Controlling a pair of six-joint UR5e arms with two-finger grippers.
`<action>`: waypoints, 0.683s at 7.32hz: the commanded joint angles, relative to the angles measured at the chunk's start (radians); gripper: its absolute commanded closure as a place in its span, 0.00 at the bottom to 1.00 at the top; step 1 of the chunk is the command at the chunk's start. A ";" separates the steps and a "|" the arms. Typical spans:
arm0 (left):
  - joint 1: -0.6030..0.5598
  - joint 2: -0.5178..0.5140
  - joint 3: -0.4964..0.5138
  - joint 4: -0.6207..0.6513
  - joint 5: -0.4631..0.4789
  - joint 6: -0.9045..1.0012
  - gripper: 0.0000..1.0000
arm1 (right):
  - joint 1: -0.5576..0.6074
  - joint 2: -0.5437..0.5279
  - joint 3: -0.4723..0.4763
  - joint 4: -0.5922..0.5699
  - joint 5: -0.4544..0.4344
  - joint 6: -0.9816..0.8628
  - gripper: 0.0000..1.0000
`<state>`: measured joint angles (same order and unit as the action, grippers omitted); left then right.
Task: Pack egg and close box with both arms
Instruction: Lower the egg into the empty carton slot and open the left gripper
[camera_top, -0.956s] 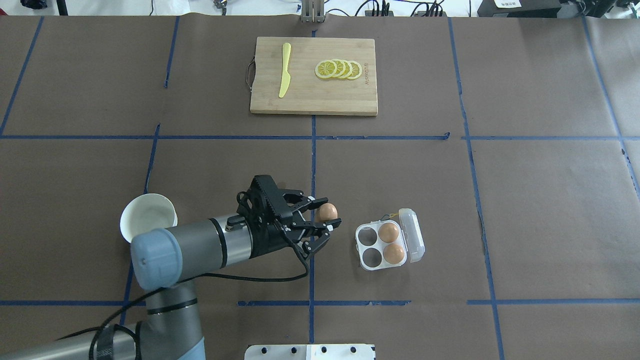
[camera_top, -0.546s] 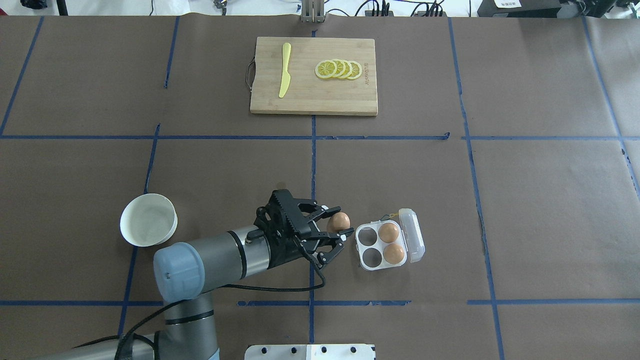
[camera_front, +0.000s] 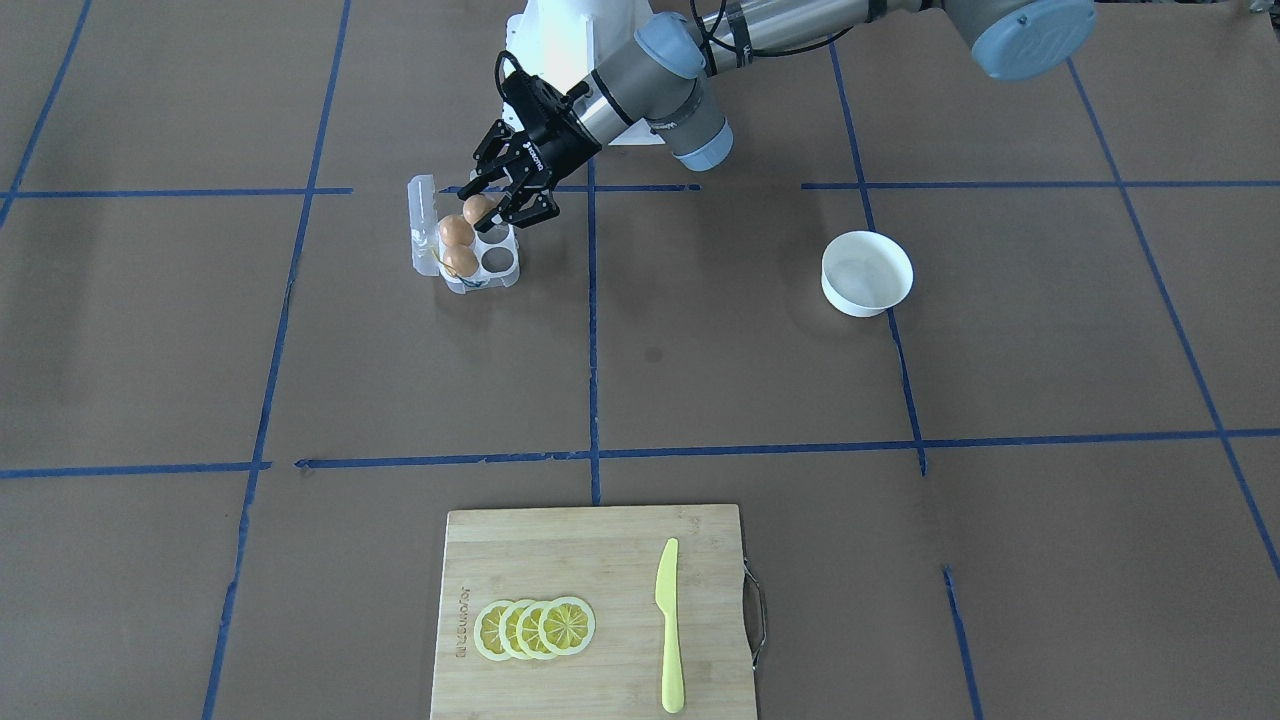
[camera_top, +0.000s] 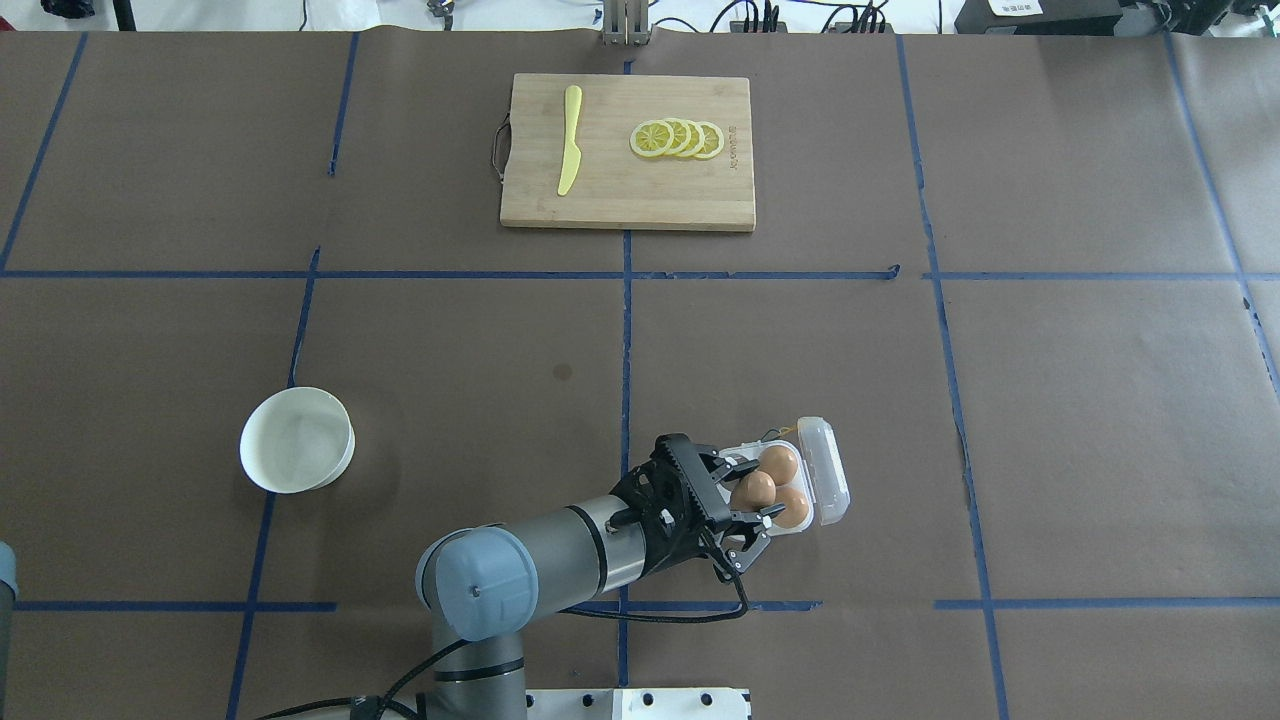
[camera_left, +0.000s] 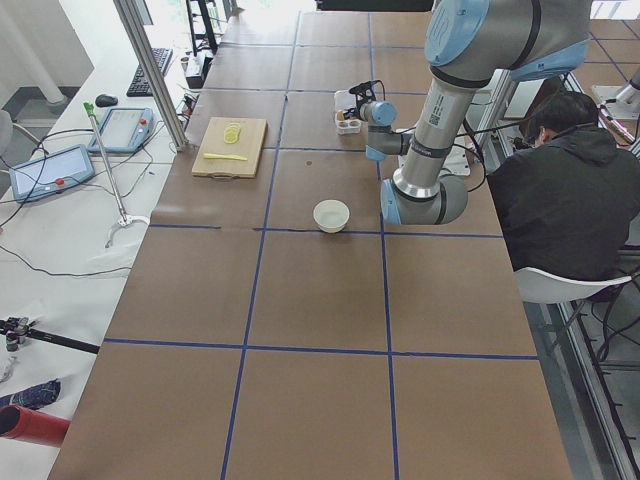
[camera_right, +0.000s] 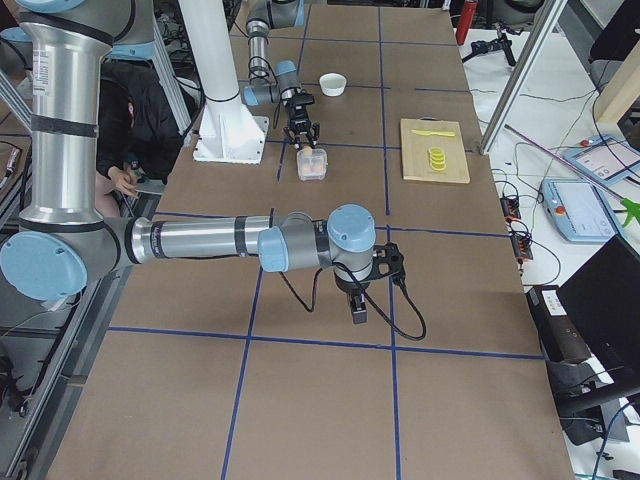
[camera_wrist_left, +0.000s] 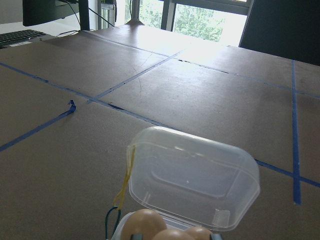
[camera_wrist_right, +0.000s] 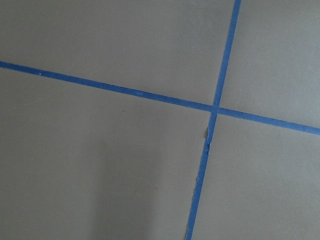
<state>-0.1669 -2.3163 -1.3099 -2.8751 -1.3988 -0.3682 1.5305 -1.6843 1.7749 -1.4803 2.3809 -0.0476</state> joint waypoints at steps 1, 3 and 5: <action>0.004 -0.003 0.005 -0.012 0.000 0.000 0.75 | -0.001 0.000 0.000 0.000 0.000 0.000 0.00; 0.003 0.003 0.000 -0.015 0.000 0.000 0.43 | -0.001 0.000 -0.002 0.000 0.000 -0.002 0.00; 0.003 0.008 0.000 -0.016 0.000 -0.001 0.12 | -0.001 0.000 -0.003 0.002 0.001 -0.002 0.00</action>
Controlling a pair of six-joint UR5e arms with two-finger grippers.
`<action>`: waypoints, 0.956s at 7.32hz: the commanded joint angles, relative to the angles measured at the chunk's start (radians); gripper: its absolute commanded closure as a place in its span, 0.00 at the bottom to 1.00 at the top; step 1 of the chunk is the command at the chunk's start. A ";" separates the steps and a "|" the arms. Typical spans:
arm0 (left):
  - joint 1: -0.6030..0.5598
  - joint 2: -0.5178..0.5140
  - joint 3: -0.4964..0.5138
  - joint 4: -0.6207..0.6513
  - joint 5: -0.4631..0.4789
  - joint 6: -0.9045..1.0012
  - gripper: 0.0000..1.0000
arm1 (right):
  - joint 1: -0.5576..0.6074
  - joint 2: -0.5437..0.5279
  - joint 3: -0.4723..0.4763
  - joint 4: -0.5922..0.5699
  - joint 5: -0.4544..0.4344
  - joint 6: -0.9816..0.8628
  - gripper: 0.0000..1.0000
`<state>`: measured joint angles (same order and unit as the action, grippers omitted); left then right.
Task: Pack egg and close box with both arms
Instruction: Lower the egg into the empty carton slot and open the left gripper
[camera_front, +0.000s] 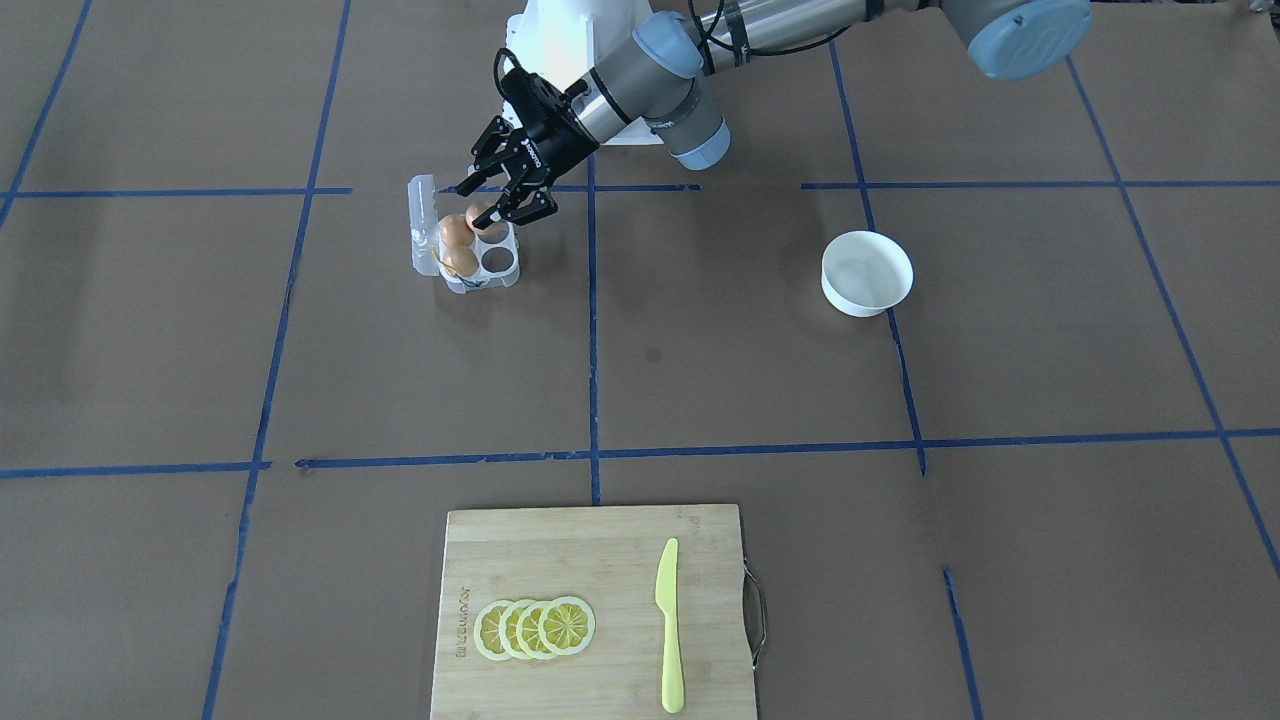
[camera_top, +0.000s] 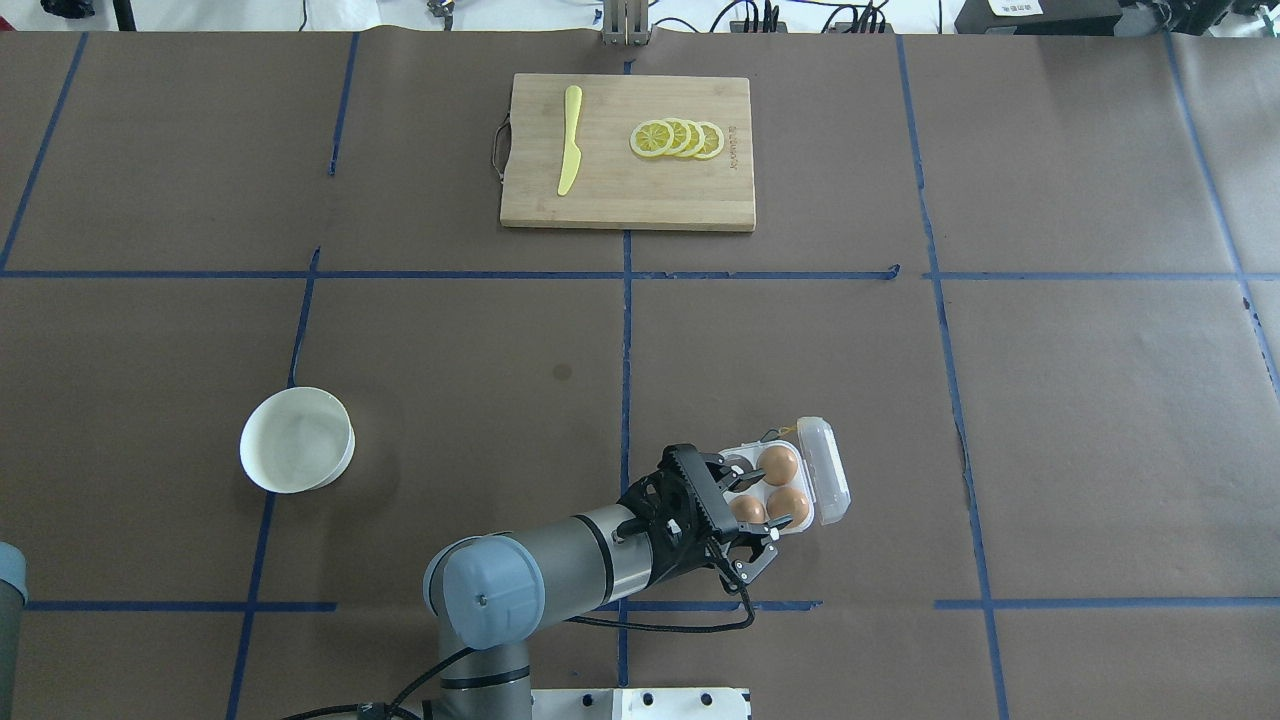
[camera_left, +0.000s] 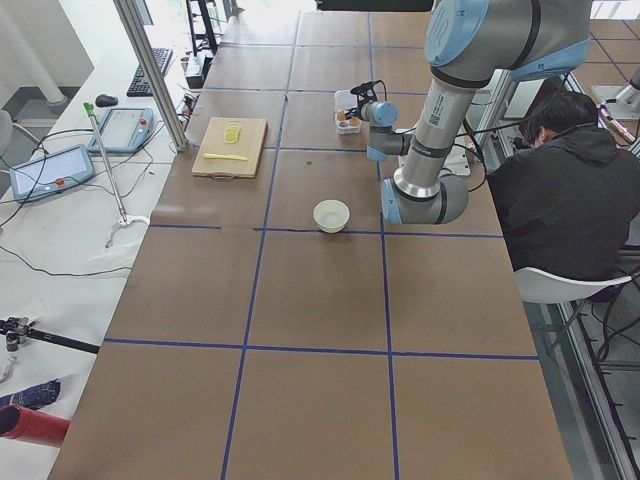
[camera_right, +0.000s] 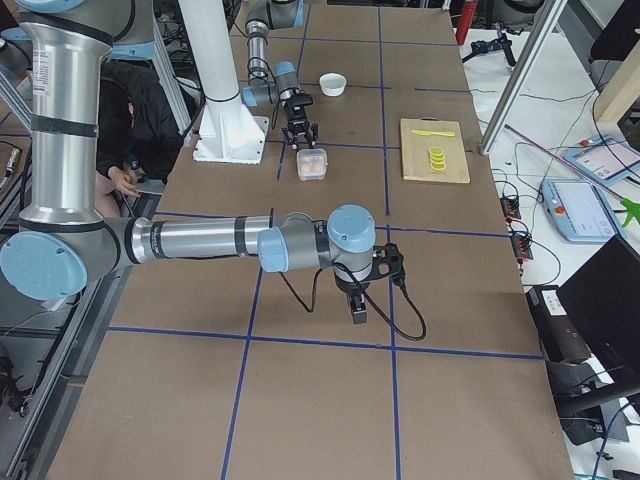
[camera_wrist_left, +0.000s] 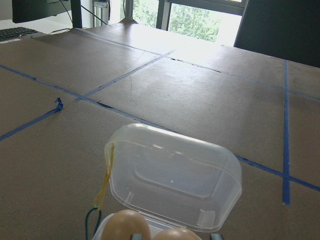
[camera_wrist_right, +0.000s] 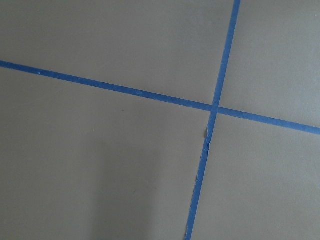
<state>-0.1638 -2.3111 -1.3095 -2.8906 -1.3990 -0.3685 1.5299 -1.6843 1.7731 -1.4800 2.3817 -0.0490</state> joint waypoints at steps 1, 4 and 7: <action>-0.002 0.007 -0.011 -0.001 0.000 -0.001 0.01 | -0.001 0.000 -0.003 0.001 0.001 0.000 0.00; -0.032 0.012 -0.068 0.032 -0.009 -0.013 0.00 | -0.001 0.000 -0.004 0.001 0.002 0.000 0.00; -0.150 0.102 -0.296 0.401 -0.127 -0.125 0.00 | 0.001 -0.005 -0.004 0.000 0.004 0.000 0.00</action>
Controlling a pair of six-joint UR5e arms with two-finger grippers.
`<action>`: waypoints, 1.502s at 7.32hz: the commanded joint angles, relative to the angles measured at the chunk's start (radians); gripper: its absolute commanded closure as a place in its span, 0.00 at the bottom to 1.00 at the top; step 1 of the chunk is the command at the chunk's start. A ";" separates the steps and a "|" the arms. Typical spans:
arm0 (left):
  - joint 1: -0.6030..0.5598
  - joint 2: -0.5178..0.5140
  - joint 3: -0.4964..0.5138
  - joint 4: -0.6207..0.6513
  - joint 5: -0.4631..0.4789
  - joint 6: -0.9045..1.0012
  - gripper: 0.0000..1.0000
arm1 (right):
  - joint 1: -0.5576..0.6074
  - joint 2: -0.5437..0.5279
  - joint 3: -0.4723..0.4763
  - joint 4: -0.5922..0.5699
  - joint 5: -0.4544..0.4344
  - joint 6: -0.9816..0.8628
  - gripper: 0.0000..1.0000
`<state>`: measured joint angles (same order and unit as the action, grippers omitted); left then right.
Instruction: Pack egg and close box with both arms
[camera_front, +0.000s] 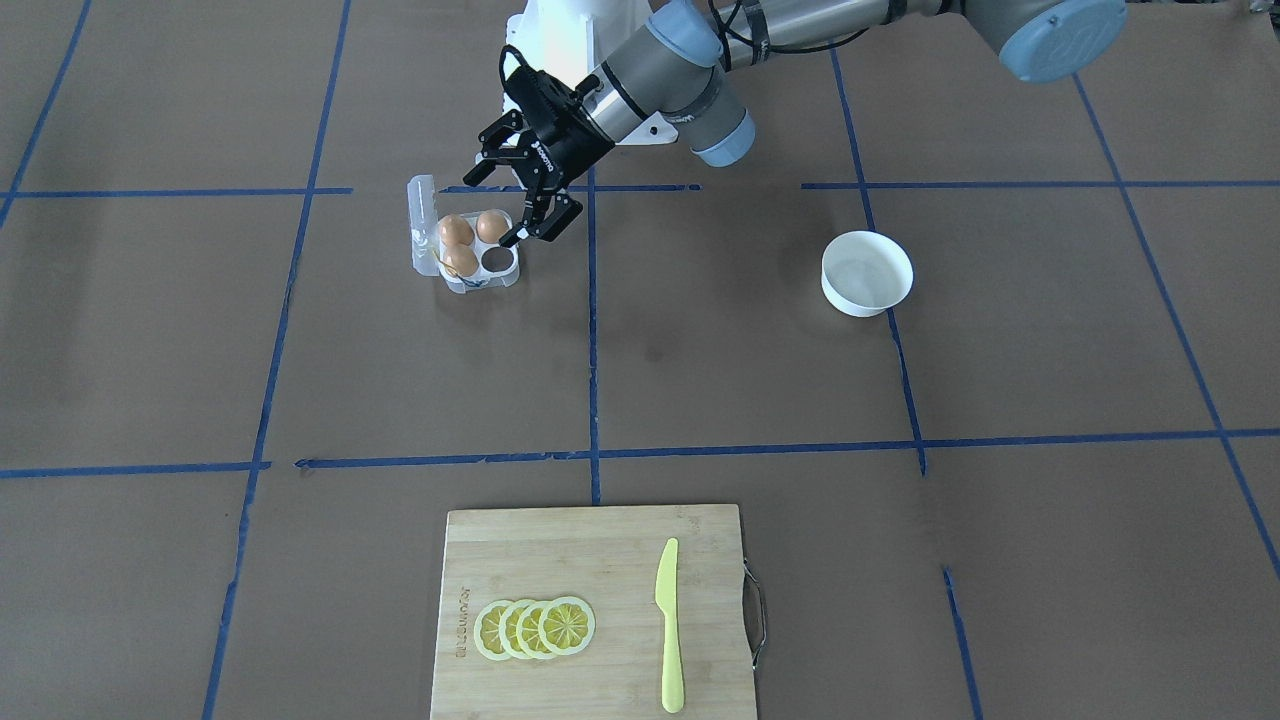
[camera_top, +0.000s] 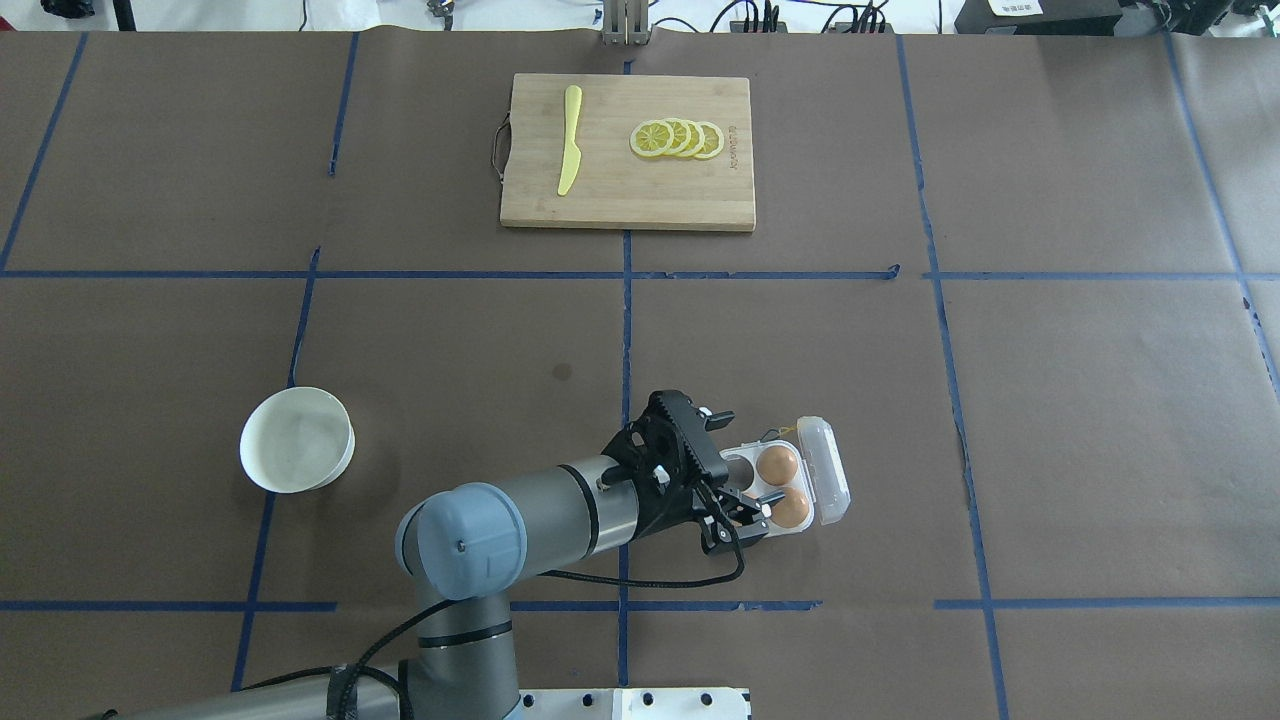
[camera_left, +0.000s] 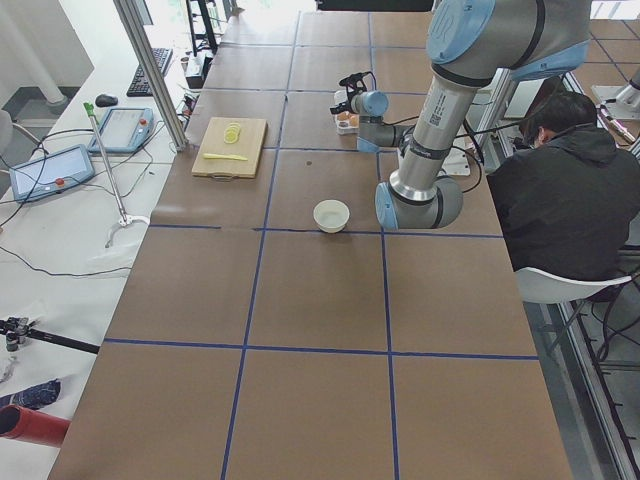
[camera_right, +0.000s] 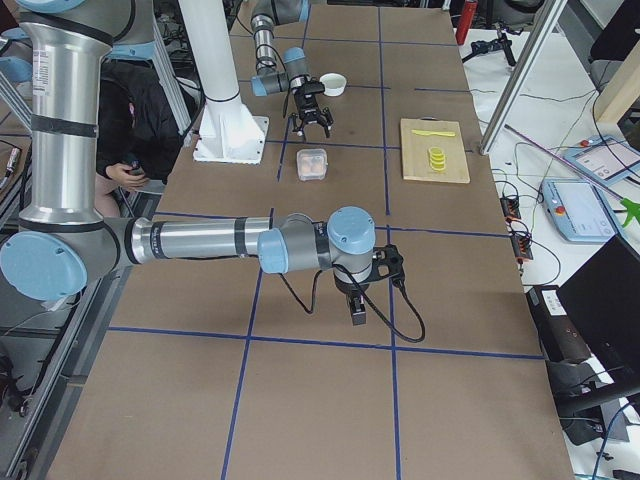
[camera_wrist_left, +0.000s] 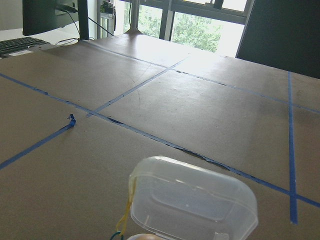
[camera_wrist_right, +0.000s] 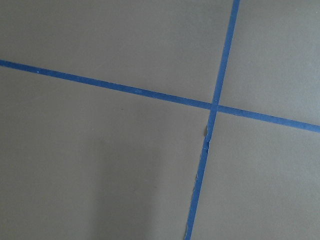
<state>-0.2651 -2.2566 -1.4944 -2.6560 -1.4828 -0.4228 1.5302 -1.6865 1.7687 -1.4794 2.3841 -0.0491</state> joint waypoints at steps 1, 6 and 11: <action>-0.125 0.051 -0.183 0.338 -0.151 -0.098 0.00 | 0.001 -0.009 0.000 0.001 0.001 -0.002 0.00; -0.647 0.342 -0.473 0.838 -0.657 -0.083 0.00 | 0.002 -0.024 -0.011 -0.011 -0.054 -0.012 0.00; -1.052 0.660 -0.234 0.831 -0.641 0.012 0.00 | 0.007 -0.124 -0.022 -0.012 -0.117 -0.005 0.00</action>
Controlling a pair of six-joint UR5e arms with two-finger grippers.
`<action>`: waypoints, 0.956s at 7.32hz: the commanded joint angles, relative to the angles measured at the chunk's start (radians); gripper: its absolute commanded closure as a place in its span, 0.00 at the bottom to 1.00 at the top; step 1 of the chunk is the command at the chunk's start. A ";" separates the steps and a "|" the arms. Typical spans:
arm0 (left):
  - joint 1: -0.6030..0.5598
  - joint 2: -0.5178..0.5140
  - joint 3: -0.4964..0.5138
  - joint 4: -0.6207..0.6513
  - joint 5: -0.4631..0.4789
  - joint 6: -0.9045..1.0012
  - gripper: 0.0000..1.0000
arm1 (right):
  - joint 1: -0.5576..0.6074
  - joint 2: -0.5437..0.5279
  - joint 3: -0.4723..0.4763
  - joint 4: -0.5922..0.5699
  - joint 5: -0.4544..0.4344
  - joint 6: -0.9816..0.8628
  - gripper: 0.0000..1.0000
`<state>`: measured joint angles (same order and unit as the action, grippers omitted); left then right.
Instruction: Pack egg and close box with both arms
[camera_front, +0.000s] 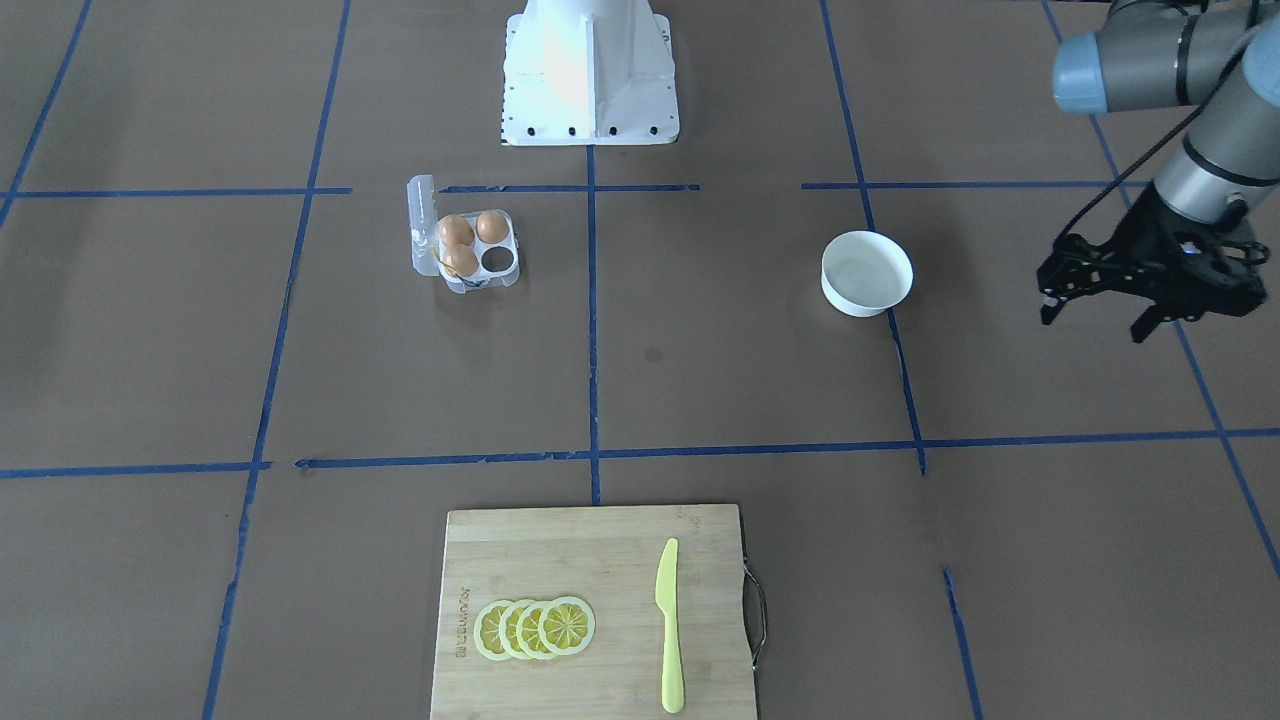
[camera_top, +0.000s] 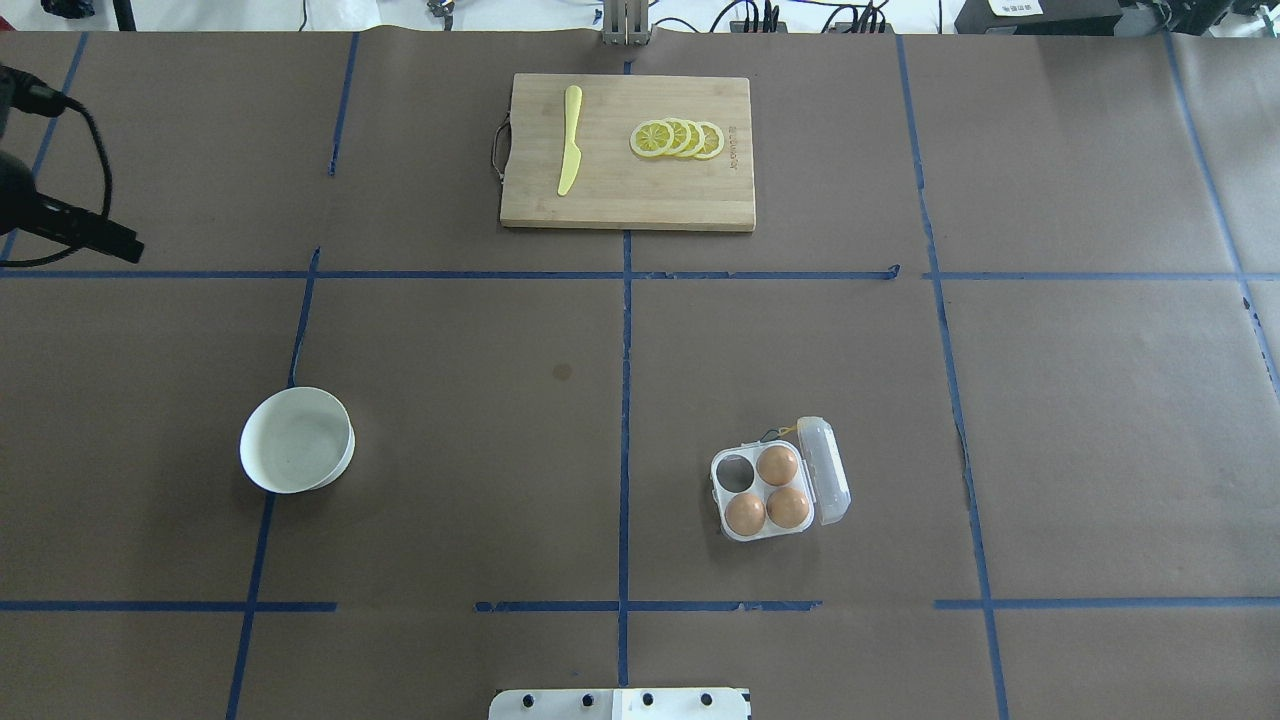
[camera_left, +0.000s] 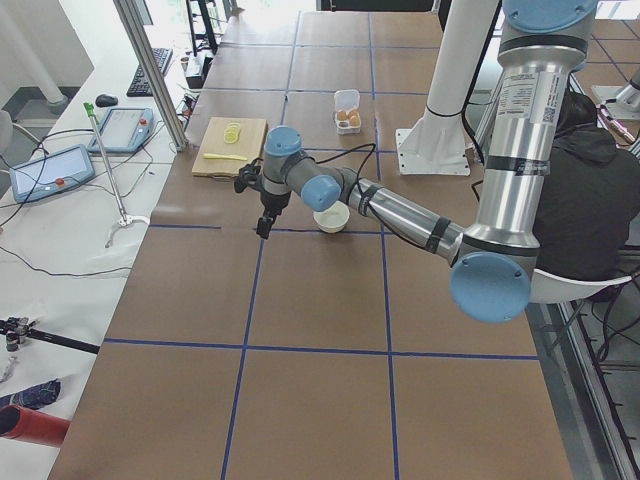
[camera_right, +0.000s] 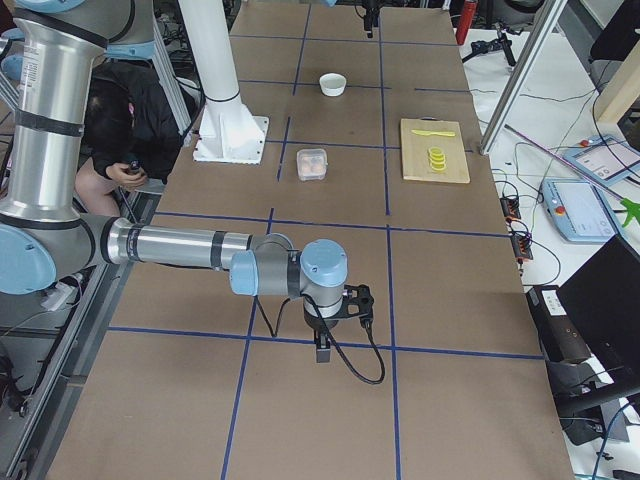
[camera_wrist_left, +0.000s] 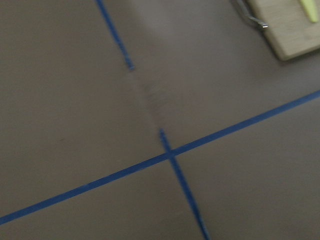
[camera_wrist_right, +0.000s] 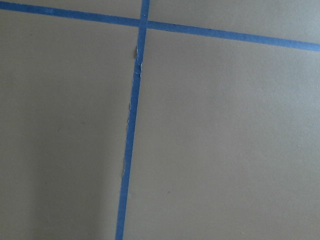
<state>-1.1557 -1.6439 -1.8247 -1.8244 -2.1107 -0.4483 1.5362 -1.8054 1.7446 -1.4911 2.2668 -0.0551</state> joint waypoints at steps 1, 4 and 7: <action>-0.244 0.076 0.149 0.007 -0.110 0.262 0.00 | 0.001 0.006 0.006 0.000 0.000 0.006 0.00; -0.435 0.212 0.188 0.016 -0.164 0.465 0.00 | 0.001 0.023 0.024 0.012 0.011 0.003 0.00; -0.432 0.220 0.151 0.154 -0.173 0.526 0.00 | -0.001 0.044 0.056 -0.001 0.008 0.009 0.00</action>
<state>-1.5869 -1.4205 -1.6740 -1.7040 -2.2823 0.0327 1.5358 -1.7772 1.7955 -1.4867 2.2755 -0.0472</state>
